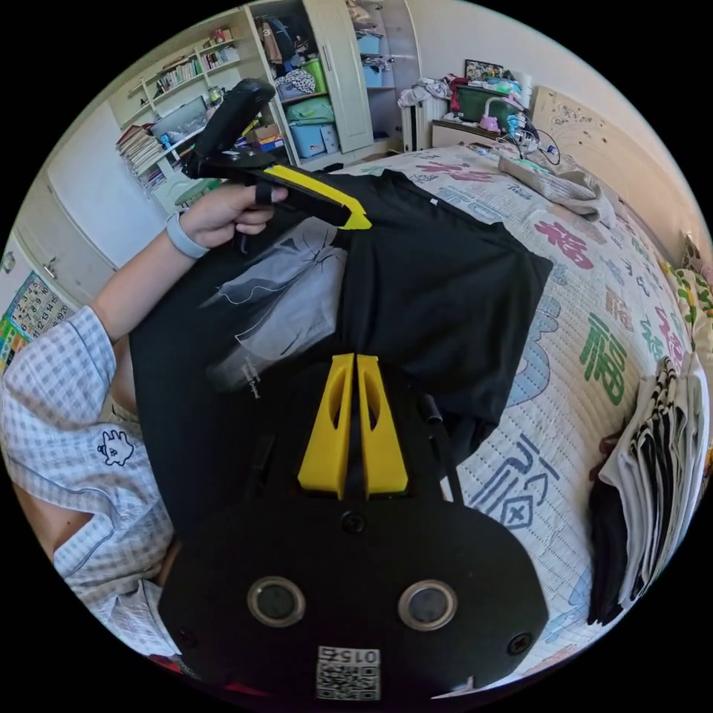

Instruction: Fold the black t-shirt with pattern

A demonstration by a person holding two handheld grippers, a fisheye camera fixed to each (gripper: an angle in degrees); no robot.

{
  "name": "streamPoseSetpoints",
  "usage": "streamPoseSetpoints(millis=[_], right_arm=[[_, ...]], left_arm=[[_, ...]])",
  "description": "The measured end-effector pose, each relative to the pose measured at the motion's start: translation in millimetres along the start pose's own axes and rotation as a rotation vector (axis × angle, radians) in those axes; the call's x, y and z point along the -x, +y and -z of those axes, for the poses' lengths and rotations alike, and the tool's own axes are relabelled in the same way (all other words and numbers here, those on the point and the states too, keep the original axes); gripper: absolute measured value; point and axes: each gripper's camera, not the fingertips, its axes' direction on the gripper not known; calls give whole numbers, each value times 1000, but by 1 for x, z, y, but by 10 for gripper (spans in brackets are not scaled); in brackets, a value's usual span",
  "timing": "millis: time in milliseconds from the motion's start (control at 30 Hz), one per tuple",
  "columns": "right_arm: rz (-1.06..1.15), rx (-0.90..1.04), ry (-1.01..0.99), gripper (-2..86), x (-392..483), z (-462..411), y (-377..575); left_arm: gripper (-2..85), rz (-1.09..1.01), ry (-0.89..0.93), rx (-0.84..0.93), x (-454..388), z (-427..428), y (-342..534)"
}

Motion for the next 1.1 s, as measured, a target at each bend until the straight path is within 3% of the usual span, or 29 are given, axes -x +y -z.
streamPoseSetpoints(millis=[200,300,433,633,833,1000,1100], right_arm=[[11,-3,-23,12,3,-7,-6],[-74,-158,-26,33,-11,11,2],[-295,-317,155,45,-30,20,13],[-289,-102,279,42,-26,-26,-11],[-243,-60,325,40,-17,-39,-18],[-302,-149,233,48,-23,-30,-17],[-272,-268,171,44,-15,-15,-17]], left_arm=[[25,21,-71,94,5,-1,11],[46,61,-88,14,10,22,13],[64,44,-148,-90,3,53,-18],[49,-22,43,-8,-14,-5,-103],[26,51,-42,117,11,-46,-146],[37,96,16,3,39,19,-129],[56,104,86,-146,59,111,-78]])
